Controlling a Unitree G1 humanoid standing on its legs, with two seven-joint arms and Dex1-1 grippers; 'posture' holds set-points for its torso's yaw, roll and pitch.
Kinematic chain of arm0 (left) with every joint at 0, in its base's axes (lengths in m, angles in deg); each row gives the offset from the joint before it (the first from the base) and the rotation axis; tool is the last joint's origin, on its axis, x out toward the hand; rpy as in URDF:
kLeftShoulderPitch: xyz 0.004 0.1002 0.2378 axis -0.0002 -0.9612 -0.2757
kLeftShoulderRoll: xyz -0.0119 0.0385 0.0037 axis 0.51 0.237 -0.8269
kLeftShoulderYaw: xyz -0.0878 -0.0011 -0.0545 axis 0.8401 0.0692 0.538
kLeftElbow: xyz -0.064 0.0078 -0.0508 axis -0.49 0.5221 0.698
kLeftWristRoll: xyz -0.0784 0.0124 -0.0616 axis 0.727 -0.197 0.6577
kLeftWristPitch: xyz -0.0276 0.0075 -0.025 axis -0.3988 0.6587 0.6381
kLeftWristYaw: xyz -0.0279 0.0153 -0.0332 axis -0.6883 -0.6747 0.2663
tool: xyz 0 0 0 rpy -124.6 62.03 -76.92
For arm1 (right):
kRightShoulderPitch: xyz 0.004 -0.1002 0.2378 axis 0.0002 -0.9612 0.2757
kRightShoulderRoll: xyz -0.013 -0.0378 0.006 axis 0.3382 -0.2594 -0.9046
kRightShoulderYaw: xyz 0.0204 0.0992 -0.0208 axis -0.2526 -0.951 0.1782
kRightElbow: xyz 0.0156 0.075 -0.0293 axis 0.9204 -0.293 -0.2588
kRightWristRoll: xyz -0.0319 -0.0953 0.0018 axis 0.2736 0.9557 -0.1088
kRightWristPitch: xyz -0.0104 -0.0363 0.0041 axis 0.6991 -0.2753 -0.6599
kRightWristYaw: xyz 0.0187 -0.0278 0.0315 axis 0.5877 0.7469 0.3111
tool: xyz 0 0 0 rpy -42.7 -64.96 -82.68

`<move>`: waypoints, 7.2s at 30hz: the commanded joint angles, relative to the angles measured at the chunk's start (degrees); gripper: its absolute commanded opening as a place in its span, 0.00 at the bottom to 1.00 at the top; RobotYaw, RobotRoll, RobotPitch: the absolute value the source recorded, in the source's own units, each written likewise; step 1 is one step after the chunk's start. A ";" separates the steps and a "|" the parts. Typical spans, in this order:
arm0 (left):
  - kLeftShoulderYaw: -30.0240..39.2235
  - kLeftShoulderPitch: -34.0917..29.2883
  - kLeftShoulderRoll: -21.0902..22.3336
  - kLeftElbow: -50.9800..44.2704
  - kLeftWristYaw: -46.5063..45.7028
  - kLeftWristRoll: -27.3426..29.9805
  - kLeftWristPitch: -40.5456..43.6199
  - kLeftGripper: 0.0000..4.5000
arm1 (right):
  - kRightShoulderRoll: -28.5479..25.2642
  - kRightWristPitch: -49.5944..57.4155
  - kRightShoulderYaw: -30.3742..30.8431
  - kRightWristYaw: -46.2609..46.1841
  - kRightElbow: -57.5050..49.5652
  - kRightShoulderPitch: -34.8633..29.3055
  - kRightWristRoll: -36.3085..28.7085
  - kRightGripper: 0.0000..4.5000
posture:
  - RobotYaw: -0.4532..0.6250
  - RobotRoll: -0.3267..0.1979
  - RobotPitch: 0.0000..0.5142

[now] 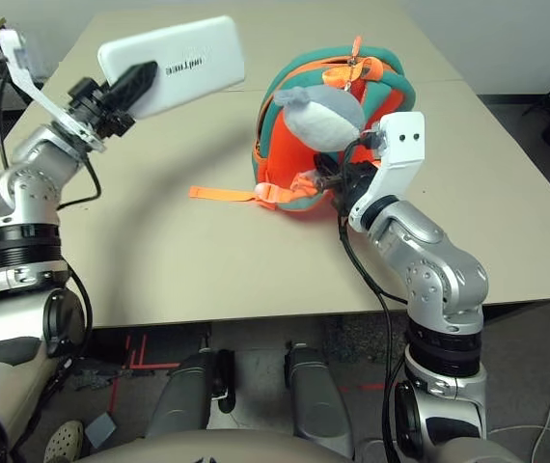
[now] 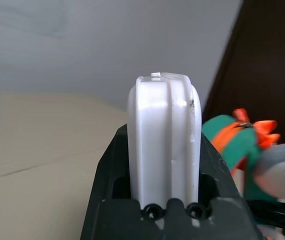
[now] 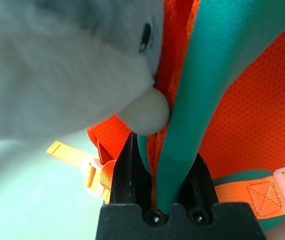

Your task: Put the pencil case into the backpack and zip it.

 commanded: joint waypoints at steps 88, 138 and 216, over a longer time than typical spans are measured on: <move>-11.74 6.88 -5.61 11.56 9.62 -22.25 -5.24 0.69 | 1.83 -4.96 6.24 4.44 7.33 1.91 5.65 0.05 | 0.30 0.62 0.20; -11.36 13.25 -9.91 16.99 11.49 -20.32 -8.00 0.00 | 2.09 -4.86 5.68 3.76 6.66 0.80 6.27 0.05 | 0.28 0.62 0.22; -24.77 17.71 -10.86 14.86 23.22 -22.32 -5.68 0.07 | 3.60 -6.29 6.29 4.05 7.00 -0.29 7.76 0.05 | 0.25 0.62 0.22</move>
